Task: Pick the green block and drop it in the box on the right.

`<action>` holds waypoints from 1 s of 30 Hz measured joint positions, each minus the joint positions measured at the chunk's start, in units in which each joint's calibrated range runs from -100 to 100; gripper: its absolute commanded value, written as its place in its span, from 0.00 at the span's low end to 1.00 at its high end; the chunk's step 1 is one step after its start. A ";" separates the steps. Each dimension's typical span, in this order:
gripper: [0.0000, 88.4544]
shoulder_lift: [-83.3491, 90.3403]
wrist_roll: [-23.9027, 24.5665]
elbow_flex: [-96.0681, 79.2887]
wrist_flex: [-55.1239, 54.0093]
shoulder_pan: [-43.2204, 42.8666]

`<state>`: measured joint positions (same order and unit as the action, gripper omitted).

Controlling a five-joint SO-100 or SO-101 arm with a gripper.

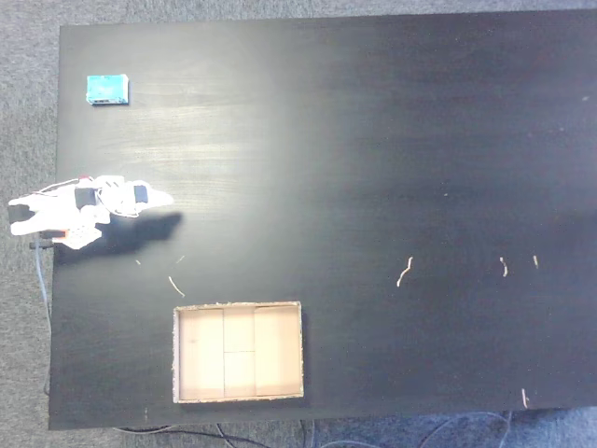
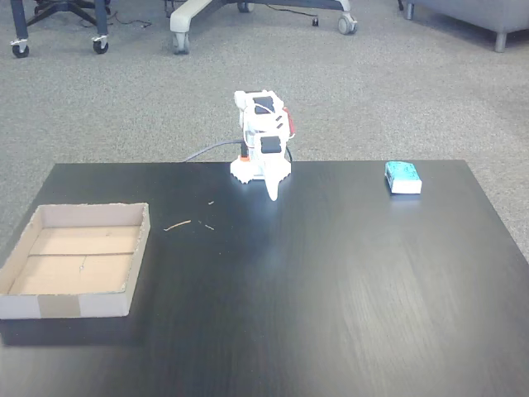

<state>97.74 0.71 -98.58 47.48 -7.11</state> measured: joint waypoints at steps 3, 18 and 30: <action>0.00 0.00 -0.34 0.00 0.00 -0.22; 0.00 0.00 -1.86 0.00 0.00 -1.12; 0.10 -17.46 -3.13 35.43 11.44 -9.51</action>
<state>80.28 -2.42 -63.15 58.92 -16.62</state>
